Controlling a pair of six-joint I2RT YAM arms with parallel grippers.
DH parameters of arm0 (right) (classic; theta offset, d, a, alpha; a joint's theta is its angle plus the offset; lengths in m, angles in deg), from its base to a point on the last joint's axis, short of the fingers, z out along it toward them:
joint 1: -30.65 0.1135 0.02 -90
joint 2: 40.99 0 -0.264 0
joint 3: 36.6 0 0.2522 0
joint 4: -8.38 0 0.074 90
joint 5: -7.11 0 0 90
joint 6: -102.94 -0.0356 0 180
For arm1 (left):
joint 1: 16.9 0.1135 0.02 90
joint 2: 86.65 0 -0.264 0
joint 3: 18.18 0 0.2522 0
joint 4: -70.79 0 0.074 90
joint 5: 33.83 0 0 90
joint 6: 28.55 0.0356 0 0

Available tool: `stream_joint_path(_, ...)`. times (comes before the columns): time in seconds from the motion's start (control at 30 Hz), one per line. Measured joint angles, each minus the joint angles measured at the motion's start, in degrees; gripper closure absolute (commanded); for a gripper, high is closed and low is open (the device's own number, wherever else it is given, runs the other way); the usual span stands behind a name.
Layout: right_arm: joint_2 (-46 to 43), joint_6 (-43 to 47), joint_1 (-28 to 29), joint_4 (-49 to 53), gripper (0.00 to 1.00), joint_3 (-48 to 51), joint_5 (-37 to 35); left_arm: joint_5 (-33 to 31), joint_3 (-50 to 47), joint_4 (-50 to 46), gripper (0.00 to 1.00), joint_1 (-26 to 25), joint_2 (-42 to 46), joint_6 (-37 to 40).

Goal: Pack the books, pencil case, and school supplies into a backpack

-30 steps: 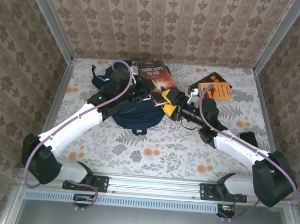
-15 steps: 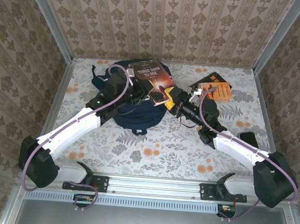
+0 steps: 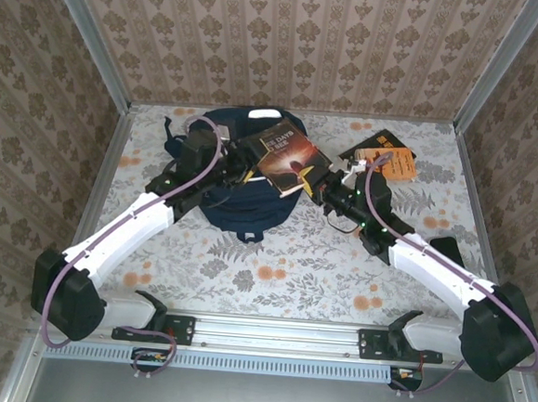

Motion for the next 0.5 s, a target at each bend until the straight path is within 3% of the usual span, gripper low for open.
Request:
stream_joint_path(0.07,-0.8,4.2,-1.2,5.9,0.87,-1.2,-0.4,0.0,0.0,-2.8,0.16,1.7,0.3,3.9)
stream_joint_path(0.23,-2.9,13.4,-4.8,17.4,0.87,-2.5,-1.6,-1.3,0.9,-11.2,0.13,3.8,-1.7,18.3)
stream_joint_path(0.43,-6.2,21.9,-9.4,28.4,0.87,-2.6,-1.9,-1.5,8.0,-20.7,0.06,3.7,-12.7,38.9)
stream_joint_path(0.5,-7.4,23.7,-10.8,30.8,0.87,-2.6,-1.9,-1.9,11.4,-24.0,0.00,3.4,-16.8,45.1)
